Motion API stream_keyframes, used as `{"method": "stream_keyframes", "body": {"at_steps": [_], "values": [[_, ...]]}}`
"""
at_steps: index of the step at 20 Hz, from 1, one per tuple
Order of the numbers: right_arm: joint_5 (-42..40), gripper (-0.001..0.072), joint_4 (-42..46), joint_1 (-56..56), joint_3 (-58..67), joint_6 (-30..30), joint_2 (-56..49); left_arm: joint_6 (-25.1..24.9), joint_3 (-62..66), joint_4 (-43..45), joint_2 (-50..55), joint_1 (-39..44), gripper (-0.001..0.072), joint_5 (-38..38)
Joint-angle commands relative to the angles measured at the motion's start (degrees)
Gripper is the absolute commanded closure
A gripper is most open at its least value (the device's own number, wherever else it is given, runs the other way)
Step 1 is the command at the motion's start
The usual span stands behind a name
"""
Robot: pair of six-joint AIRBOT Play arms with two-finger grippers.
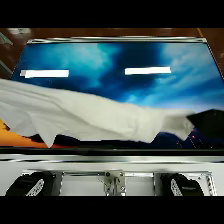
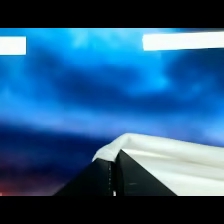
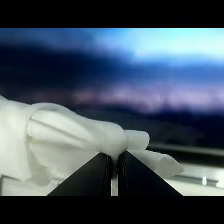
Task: Fold the shirts.
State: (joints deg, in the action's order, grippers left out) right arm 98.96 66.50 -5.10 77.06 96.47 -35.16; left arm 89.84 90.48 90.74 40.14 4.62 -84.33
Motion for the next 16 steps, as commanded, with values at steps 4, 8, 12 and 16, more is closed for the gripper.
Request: {"method": "stream_keyframes", "body": {"at_steps": [4, 8, 12, 16], "values": [[4.28, 0.065, -2.91, 0.09, -22.32, 2.78, 1.57, -0.66, -17.46, 1.18, -0.07, -0.07, 0.0672, -2.73], [-12.94, 0.065, -2.54, 0.09, -30.38, 2.45, -2.27, -0.63, -26.1, -1.9, 1.09, -0.07, 0.0672, 4.85], [-25.7, 0.065, -4.44, 0.09, -30.71, 2.45, -11.8, -0.63, -27.36, -7.96, 5.14, -0.07, 0.0672, 20.96], [-34.38, 0.065, -9.16, 0.09, -30.69, 1.2, -22.95, 1.88, -27.39, -16.06, 12.92, 0.07, 0.0672, 42.01]]}}
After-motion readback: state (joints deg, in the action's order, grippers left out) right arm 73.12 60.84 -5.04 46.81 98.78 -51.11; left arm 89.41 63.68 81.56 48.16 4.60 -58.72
